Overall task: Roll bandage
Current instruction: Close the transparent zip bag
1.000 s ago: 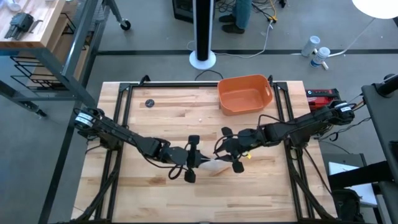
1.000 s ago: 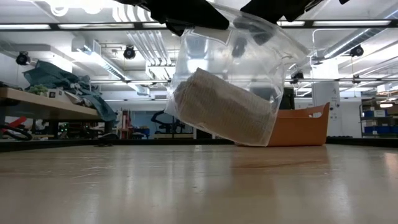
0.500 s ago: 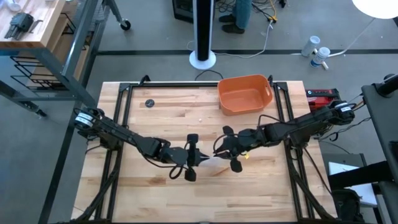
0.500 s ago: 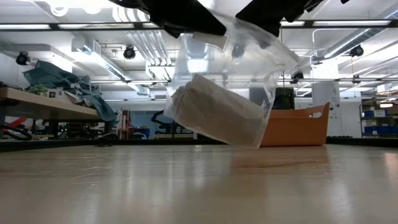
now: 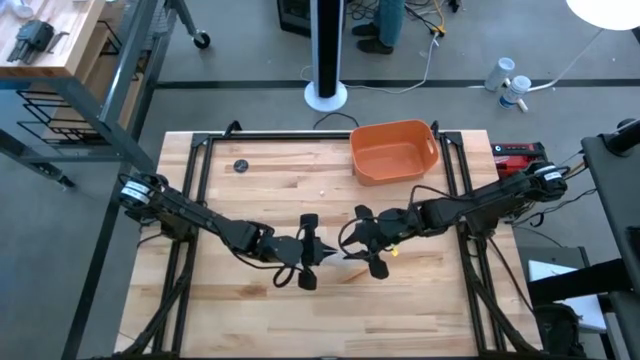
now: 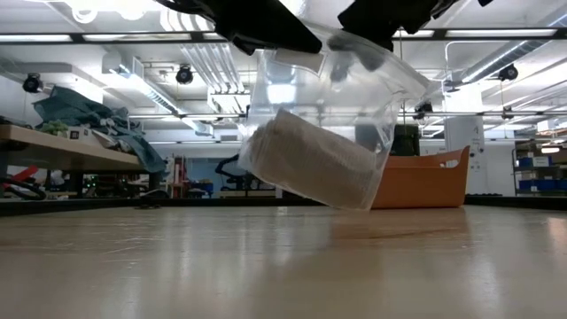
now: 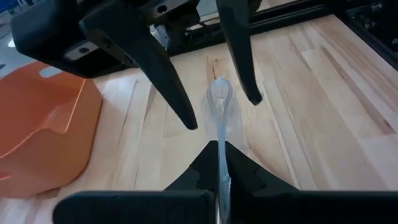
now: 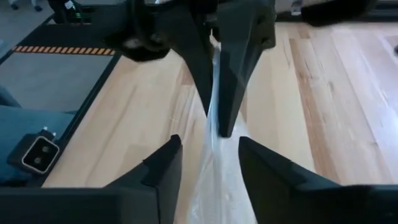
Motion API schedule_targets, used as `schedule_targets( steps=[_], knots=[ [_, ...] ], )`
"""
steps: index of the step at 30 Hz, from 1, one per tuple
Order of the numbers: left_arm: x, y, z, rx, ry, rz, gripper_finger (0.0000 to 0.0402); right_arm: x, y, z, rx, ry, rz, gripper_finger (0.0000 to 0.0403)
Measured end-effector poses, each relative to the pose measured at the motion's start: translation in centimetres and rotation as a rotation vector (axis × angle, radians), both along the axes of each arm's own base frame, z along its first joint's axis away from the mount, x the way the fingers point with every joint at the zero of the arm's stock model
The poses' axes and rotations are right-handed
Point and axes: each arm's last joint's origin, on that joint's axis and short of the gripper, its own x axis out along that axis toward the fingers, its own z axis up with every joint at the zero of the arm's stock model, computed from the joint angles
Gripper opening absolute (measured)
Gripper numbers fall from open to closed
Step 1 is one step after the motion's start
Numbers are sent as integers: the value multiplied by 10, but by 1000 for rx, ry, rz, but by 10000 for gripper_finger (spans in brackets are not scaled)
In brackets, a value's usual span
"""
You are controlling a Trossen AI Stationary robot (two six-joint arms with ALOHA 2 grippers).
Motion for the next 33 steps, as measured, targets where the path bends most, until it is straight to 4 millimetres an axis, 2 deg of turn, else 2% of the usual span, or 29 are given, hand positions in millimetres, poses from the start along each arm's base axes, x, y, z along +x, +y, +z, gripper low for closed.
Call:
schedule_targets(
  steps=[6,23,33],
  knots=[
    [1,0,2,11,-16,-8,0,0,0,0,9,-2,-7,152],
    [1,0,2,12,-23,-13,0,2,0,1,13,-3,-9,9],
    [1,-1,2,12,-19,-16,0,1,0,0,-15,8,4,16]
  ],
)
